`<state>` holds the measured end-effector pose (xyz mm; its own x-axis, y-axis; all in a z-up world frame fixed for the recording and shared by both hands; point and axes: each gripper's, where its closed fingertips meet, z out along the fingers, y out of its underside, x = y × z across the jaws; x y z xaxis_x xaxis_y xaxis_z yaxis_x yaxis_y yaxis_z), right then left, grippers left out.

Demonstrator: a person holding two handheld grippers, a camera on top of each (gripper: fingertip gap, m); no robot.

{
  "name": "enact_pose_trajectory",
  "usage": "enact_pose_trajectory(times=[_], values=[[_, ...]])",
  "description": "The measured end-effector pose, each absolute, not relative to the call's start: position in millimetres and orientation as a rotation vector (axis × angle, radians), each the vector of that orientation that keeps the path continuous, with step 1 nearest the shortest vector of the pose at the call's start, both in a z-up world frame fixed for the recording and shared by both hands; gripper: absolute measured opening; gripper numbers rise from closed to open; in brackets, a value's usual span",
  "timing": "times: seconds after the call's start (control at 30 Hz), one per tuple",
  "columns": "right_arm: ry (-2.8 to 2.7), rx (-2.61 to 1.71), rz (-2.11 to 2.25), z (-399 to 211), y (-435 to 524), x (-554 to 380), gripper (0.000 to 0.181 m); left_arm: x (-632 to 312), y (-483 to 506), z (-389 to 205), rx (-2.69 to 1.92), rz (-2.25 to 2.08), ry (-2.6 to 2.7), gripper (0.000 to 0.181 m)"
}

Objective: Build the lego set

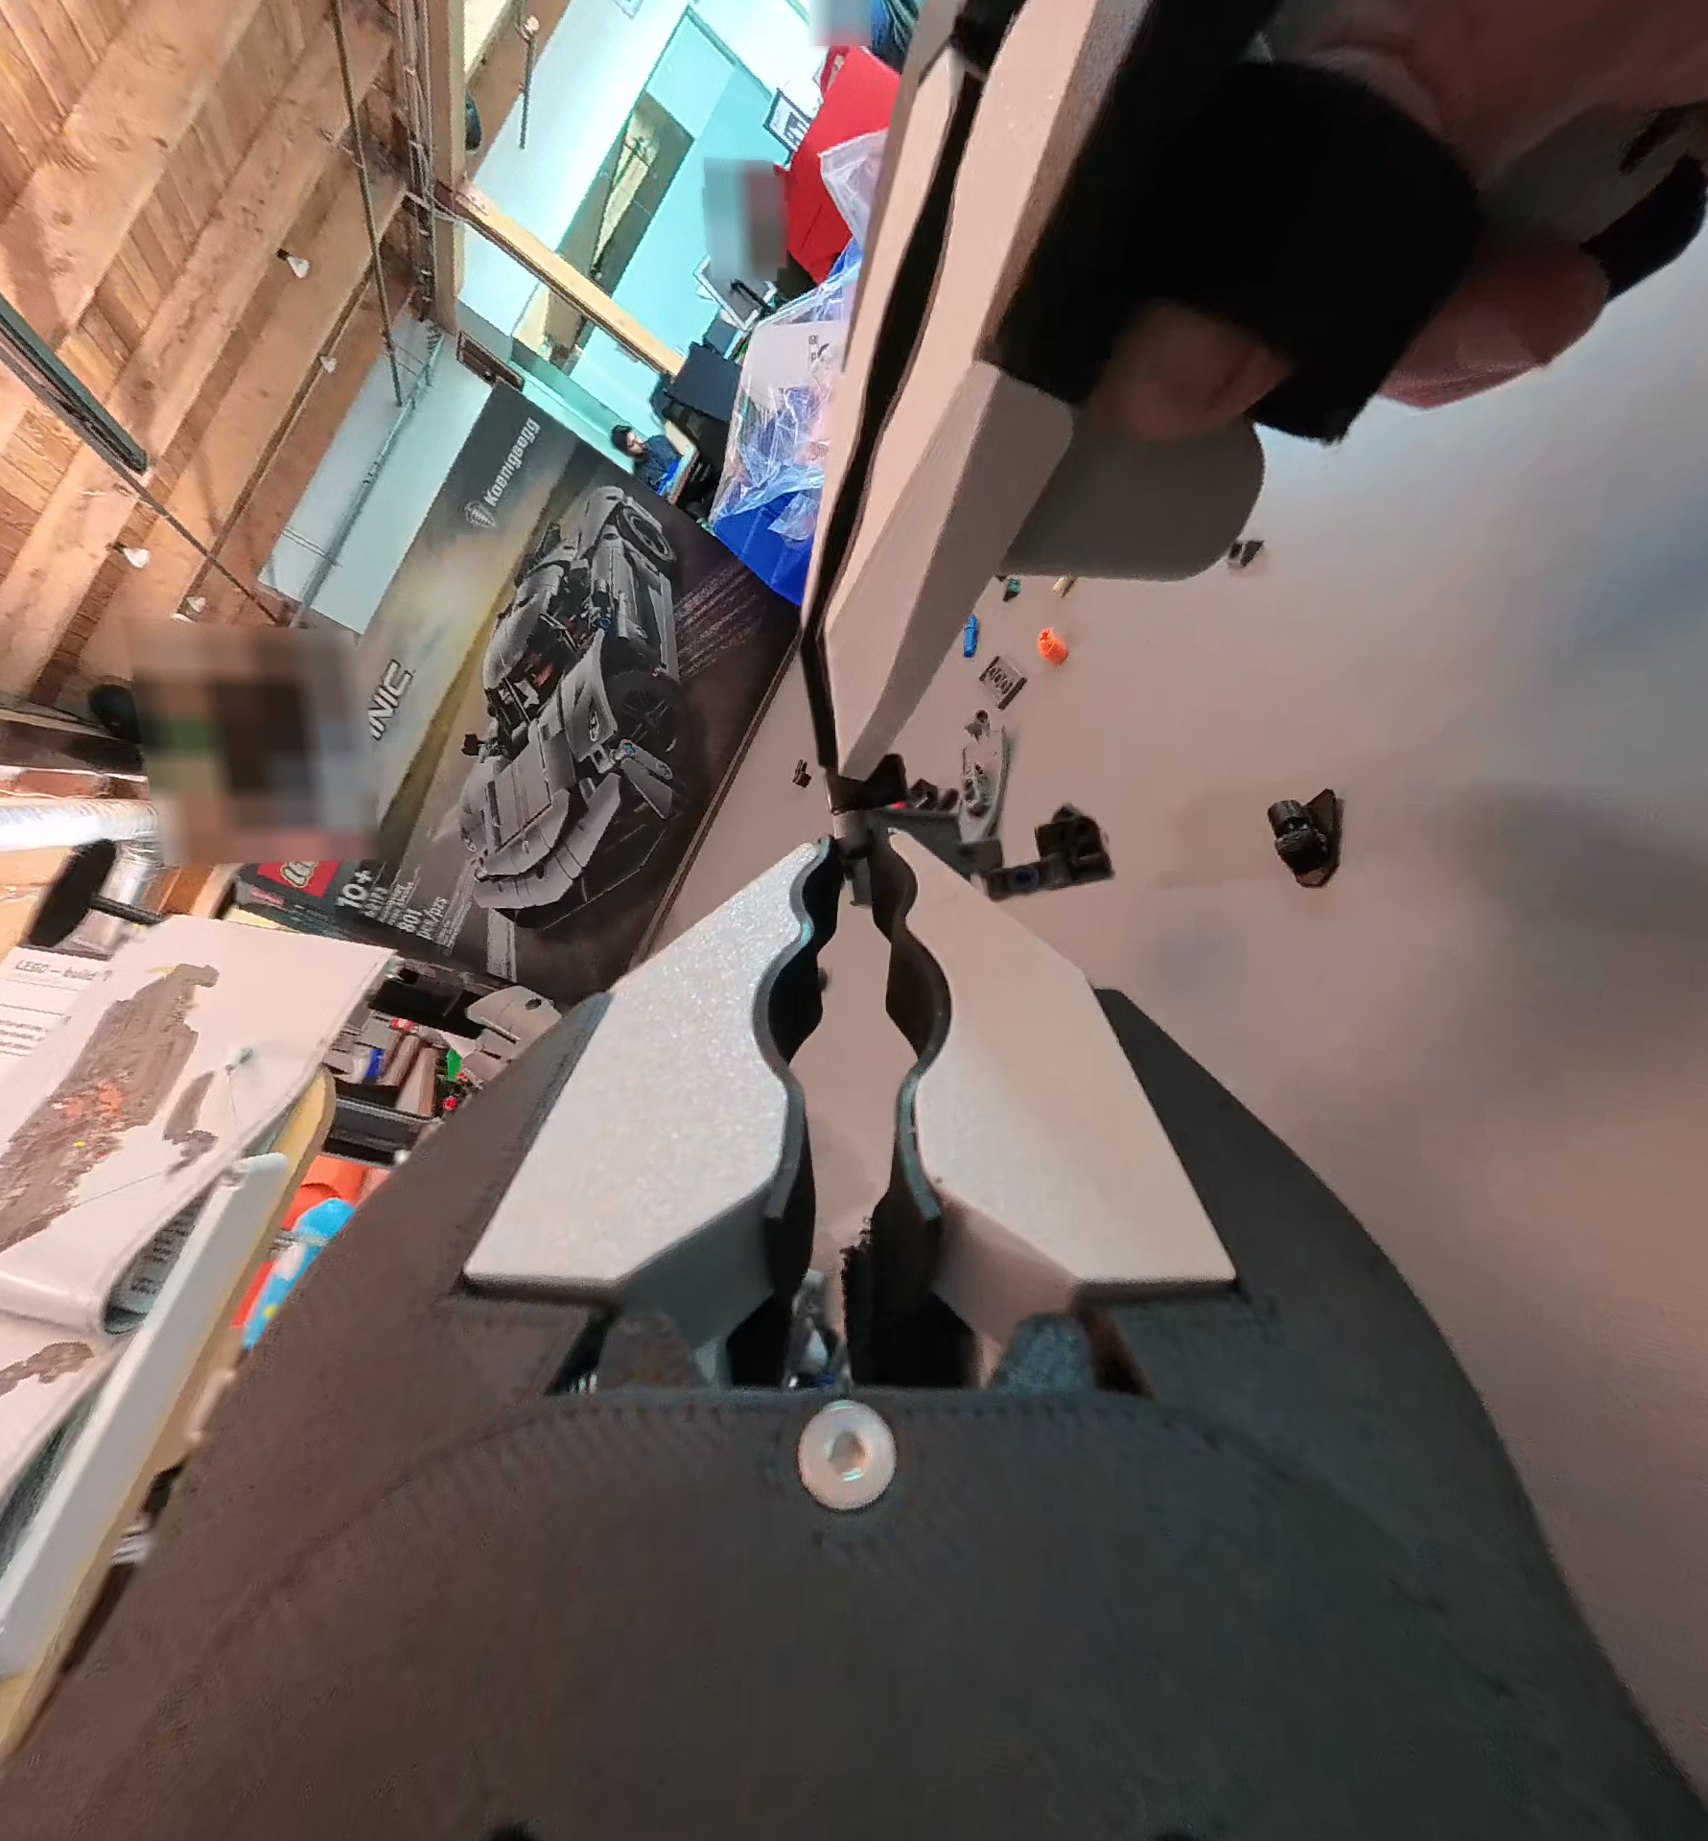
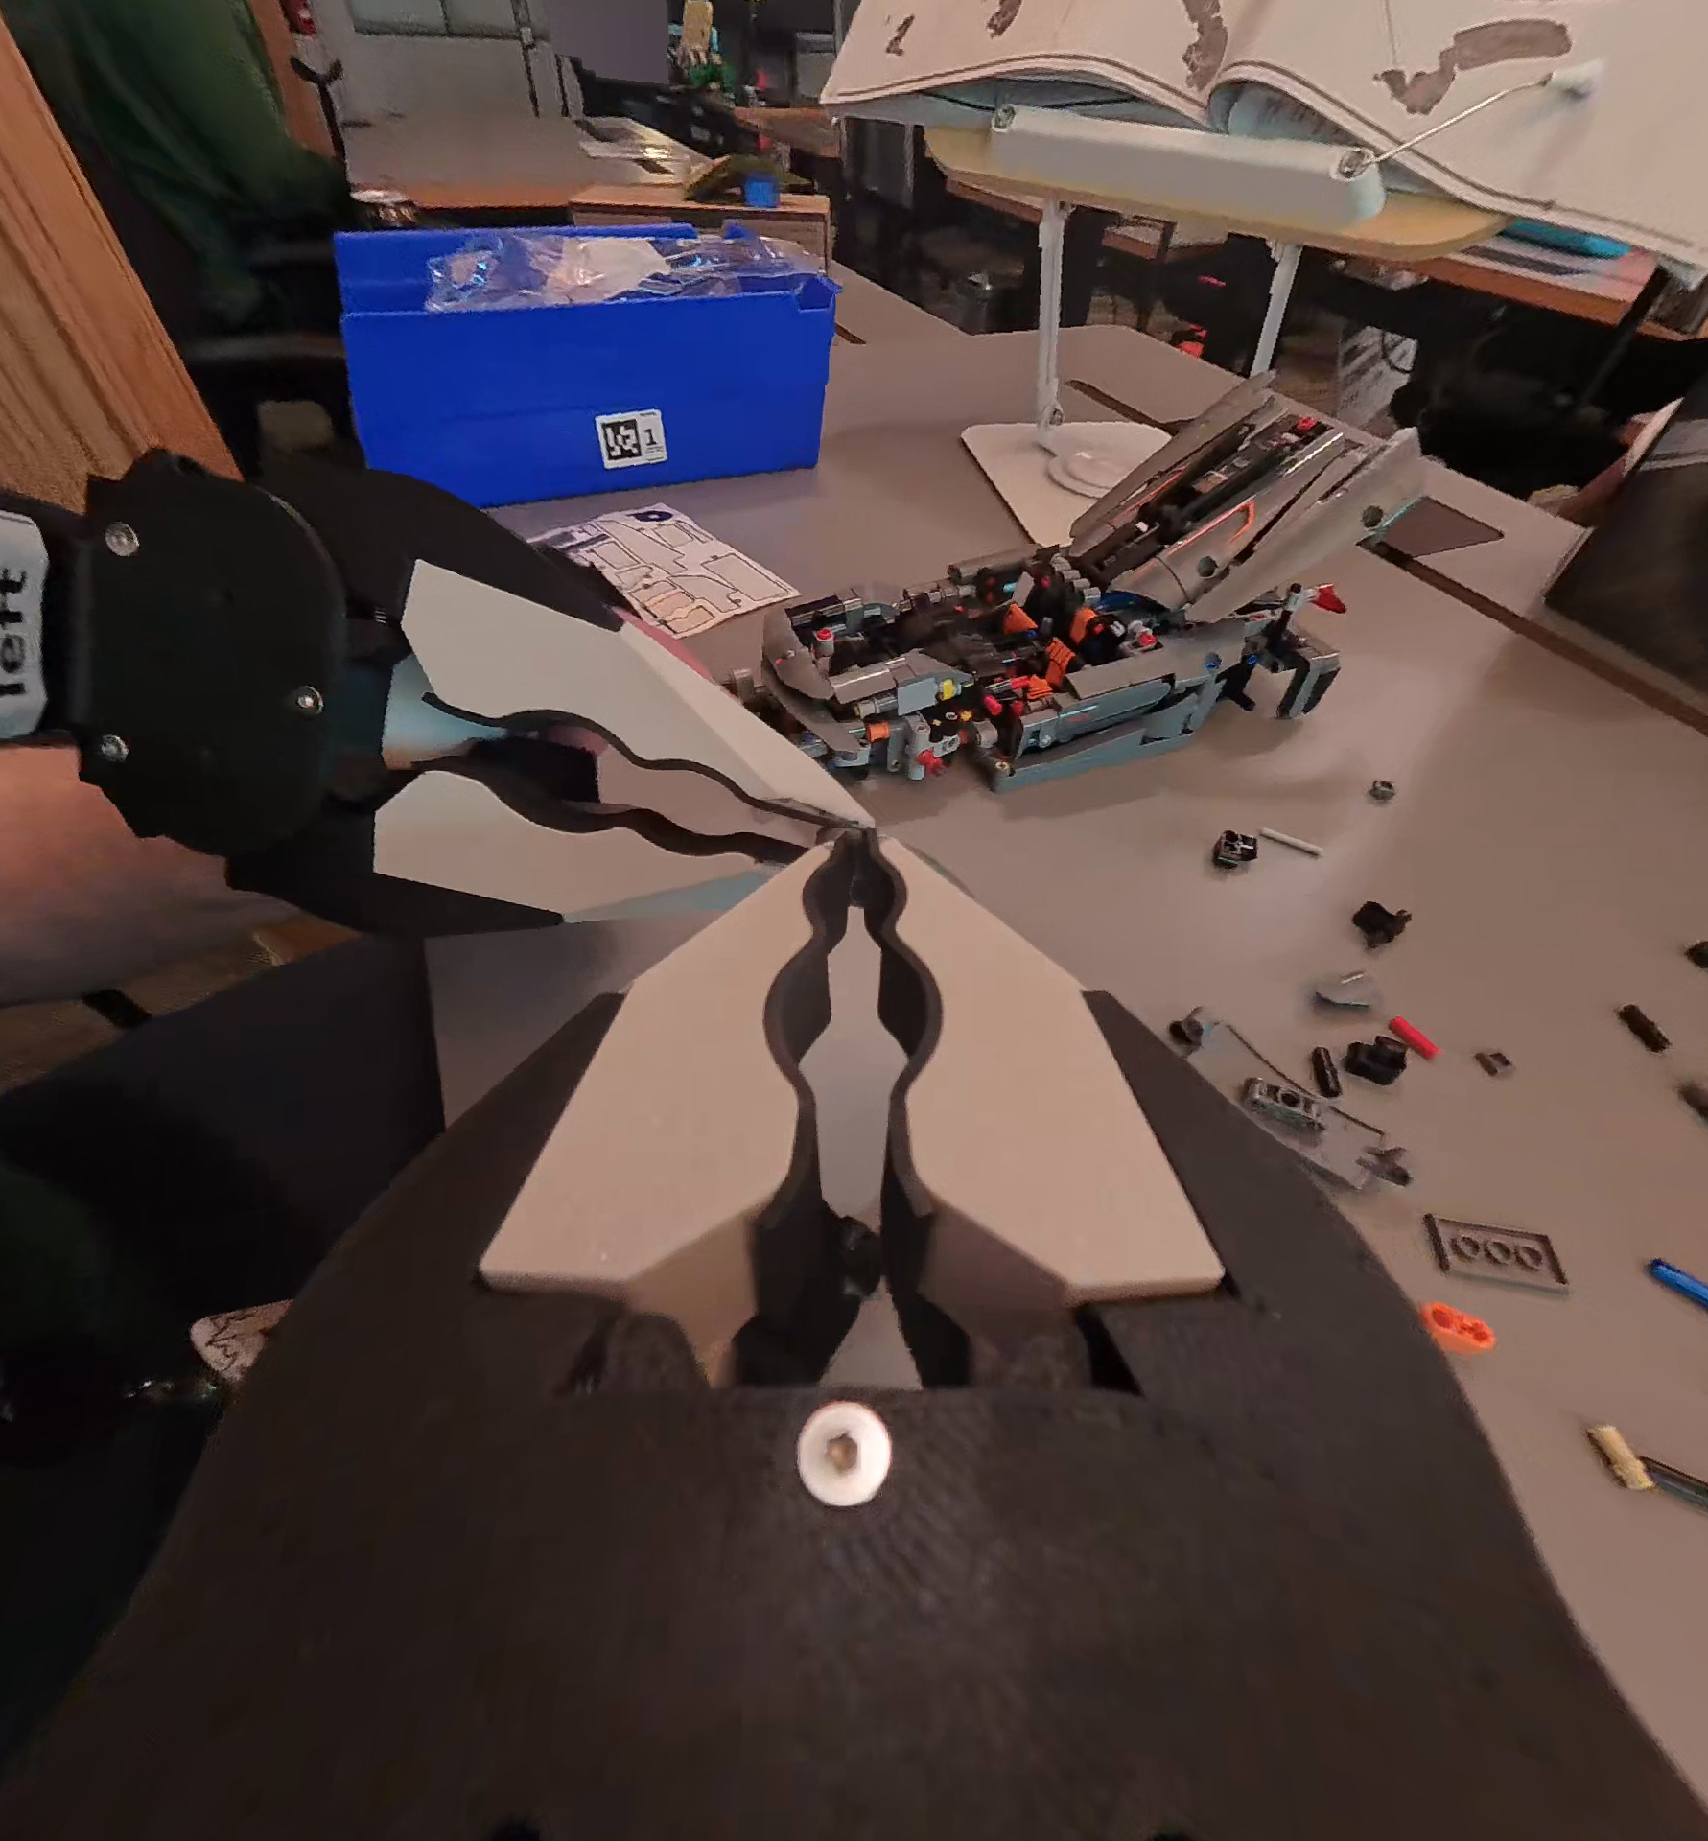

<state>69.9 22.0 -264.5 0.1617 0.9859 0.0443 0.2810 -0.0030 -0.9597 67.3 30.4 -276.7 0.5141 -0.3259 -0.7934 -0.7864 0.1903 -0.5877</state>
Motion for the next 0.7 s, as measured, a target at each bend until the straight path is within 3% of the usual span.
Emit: enact_pose_trajectory(times=[0.47, 0.7], values=[[-1.291, -1.444, 1.123, -252.7, 10.5, 66.3, 0.0, 68.1, 38.1, -262.2, -1.325, 0.469, 1.061, 0.004], [-1.253, -1.369, 1.042, -236.4, 37.5, 93.1, 0.022, 71.3, 37.4, -266.1, -1.288, 0.437, 1.091, 0.004]])
